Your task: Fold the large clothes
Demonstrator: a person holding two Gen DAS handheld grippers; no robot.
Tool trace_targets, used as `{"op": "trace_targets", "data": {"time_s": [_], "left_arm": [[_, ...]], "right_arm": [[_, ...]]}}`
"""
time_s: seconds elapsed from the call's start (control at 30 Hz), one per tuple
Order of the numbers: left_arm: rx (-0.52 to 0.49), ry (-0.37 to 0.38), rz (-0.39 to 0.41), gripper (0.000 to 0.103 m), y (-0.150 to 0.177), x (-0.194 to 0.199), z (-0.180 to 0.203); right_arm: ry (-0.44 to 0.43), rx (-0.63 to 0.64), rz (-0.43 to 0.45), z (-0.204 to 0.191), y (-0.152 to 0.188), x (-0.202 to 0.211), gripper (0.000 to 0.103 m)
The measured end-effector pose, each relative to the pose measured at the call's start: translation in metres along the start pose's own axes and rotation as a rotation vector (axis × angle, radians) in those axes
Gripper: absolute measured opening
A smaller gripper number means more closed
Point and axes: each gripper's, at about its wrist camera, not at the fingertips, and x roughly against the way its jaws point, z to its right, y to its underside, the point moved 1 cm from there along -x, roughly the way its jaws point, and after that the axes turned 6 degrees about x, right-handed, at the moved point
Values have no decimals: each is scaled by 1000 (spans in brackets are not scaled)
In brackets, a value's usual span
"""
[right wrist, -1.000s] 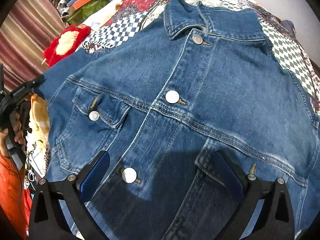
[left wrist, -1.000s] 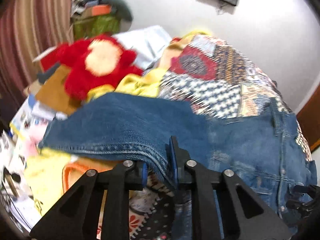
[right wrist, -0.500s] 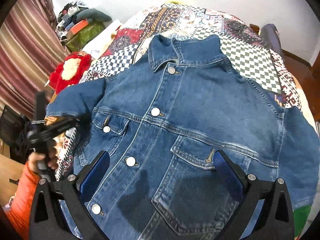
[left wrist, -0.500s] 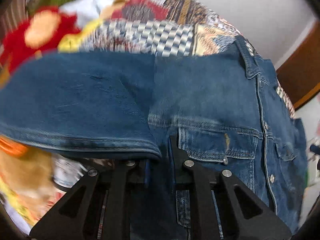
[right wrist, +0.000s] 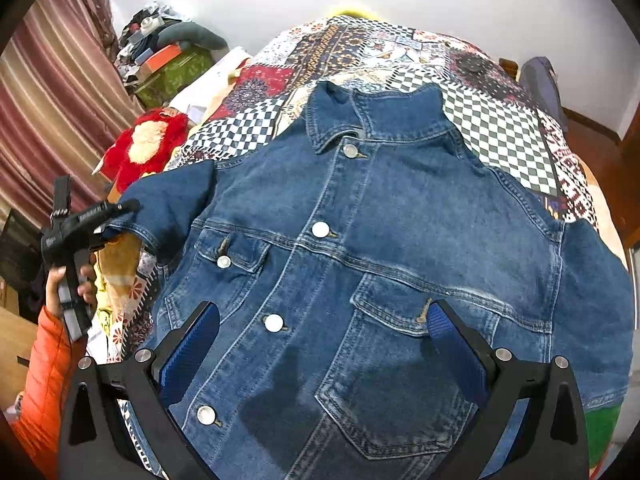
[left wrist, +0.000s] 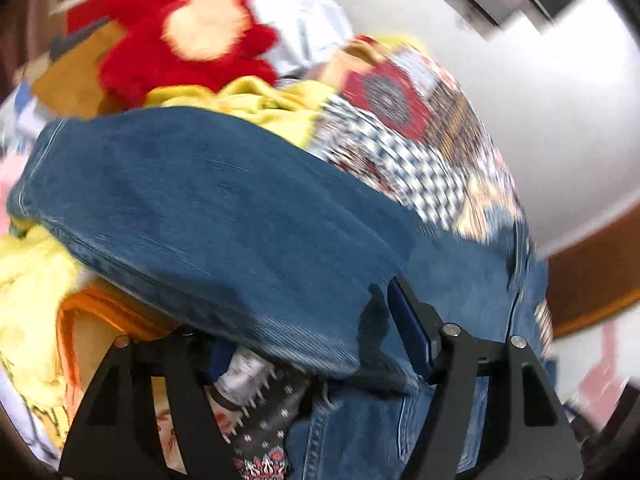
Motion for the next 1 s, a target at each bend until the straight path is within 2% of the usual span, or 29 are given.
{"op": "trace_targets", "data": {"time_s": [0.07, 0.1, 0.13, 0.2, 0.27, 0.4, 0.47, 0.53, 0.6, 0.7, 0.83, 0.87, 0.93, 1.0], "left_arm": [[21, -26, 12, 39, -10, -1, -5], [8, -56, 25, 31, -13, 0, -4], [-25, -102, 52, 17, -16, 5, 0], [-120, -195, 121, 13, -19, 15, 16], [-211, -231, 188, 9, -19, 31, 41], [-401, -158, 294, 7, -3, 64, 117], [-492, -123, 314, 7, 14, 71, 152], [-583, -80, 283, 7, 40, 65, 187], [-648, -44, 218, 7, 65, 48, 210], [-732, -51, 83, 7, 111, 3, 228], [-682, -49, -187, 7, 159, -62, 215], [-671, -54, -210, 7, 164, -68, 212], [-677, -70, -197, 7, 175, -71, 209], [-694, -66, -188, 14, 182, -60, 208]], "right_arm": [[5, 16, 0, -4, -1, 0, 103], [8, 22, 0, -6, -1, 0, 103], [10, 25, 1, -6, -1, 1, 103], [16, 24, 2, -5, -1, 2, 103], [21, 15, 5, 0, 0, 4, 103], [26, -21, 20, 12, 0, 12, 103], [22, -40, 34, 18, -1, 18, 103], [15, -59, 49, 23, 0, 25, 103], [7, -71, 60, 27, 1, 31, 103], [-4, -90, 70, 33, 6, 40, 103], [-9, -109, 73, 40, 15, 48, 103], [-8, -110, 71, 41, 18, 49, 103], [-4, -104, 66, 40, 19, 50, 103], [6, -88, 63, 36, 18, 49, 103]]}}
